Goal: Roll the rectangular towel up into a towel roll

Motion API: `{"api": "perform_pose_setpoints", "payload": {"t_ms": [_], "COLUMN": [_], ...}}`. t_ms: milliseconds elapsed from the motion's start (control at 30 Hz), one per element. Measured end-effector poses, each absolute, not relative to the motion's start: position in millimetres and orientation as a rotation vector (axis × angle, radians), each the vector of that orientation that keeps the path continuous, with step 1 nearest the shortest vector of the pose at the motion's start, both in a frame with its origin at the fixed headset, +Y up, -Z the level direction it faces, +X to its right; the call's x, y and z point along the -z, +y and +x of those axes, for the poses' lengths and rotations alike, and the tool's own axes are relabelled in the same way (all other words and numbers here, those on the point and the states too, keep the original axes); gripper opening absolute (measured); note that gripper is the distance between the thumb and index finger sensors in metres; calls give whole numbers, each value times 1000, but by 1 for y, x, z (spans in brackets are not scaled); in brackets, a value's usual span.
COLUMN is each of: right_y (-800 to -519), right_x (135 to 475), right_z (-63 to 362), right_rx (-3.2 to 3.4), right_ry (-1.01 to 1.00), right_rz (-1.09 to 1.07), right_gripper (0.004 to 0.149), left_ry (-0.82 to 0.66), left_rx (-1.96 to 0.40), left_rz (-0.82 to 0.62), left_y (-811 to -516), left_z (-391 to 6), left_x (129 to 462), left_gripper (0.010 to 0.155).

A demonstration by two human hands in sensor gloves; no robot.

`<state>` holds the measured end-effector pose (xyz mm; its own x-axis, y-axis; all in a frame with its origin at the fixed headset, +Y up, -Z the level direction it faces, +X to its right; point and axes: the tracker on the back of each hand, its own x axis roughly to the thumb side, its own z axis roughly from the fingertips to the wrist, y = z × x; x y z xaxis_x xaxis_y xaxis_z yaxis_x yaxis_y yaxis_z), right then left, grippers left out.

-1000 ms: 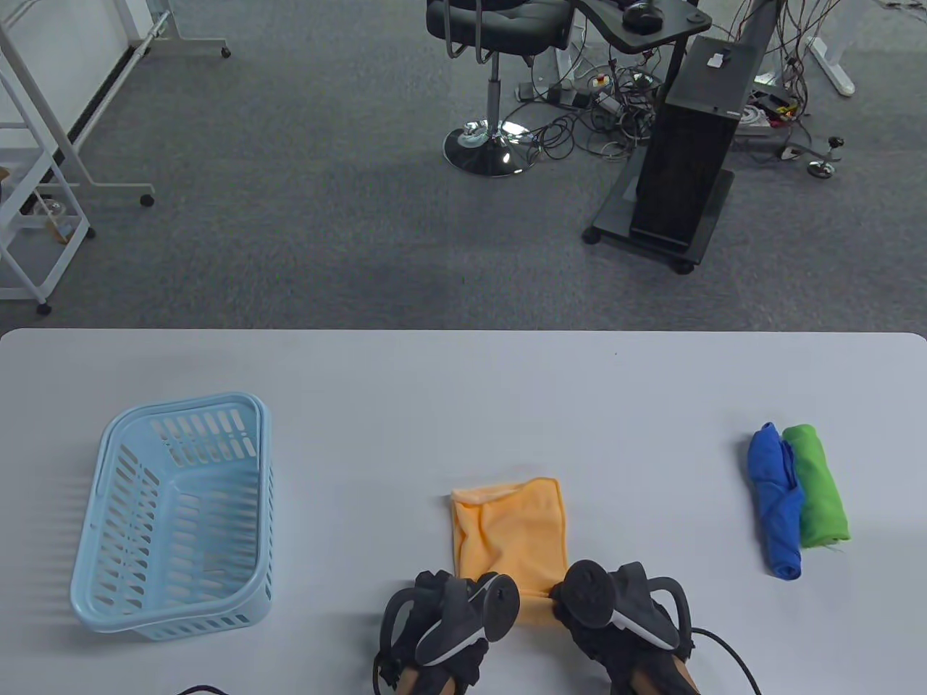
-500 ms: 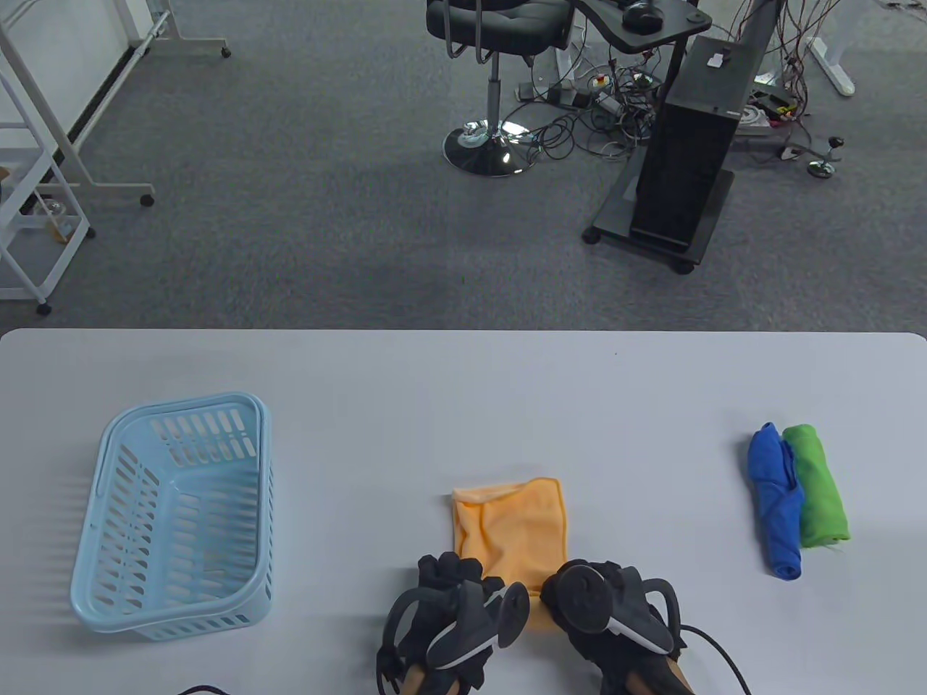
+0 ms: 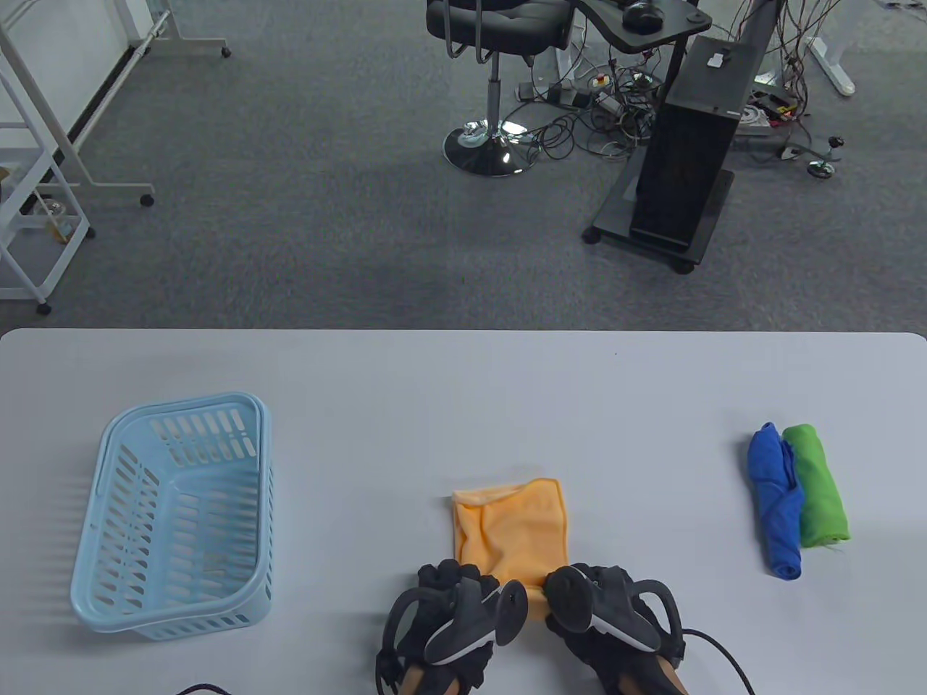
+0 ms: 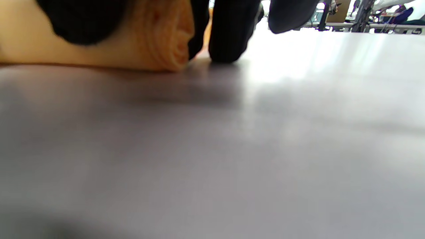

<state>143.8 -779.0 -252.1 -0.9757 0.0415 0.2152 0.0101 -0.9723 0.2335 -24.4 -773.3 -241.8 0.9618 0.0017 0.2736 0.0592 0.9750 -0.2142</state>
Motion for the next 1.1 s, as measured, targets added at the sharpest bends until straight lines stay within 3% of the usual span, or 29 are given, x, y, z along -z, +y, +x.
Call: {"api": "perform_pose_setpoints", "payload": {"t_ms": [300, 400, 500, 633, 800, 900, 1000, 1100], "right_y": [-772, -771, -768, -769, -769, -769, -772, -777], "right_x": [255, 254, 251, 251, 249, 250, 249, 249], "right_z": [153, 151, 149, 148, 146, 145, 144, 144], "right_rx": [-3007, -3012, -2953, -3020, -3059, -3057, -3109, -3192], "right_ry": [294, 272, 90, 158, 164, 204, 265, 358], "right_rz": [338, 334, 335, 355, 355, 351, 380, 405], "right_gripper": [54, 58, 48, 46, 51, 60, 70, 81], "left_ry": [-249, -219, -198, -196, -267, -260, -259, -260], "left_rx": [7, -1, -9, 15, 48, 54, -71, -2], "left_rz": [-302, -281, -262, -247, -135, -242, -298, -452], "left_y": [-768, -768, -768, -769, -761, -760, -760, -765], "left_z": [-29, -30, -32, -31, -20, -22, -29, -29], "left_x": [246, 246, 246, 245, 241, 240, 241, 244], "left_gripper": [56, 56, 57, 56, 40, 47, 65, 80]}}
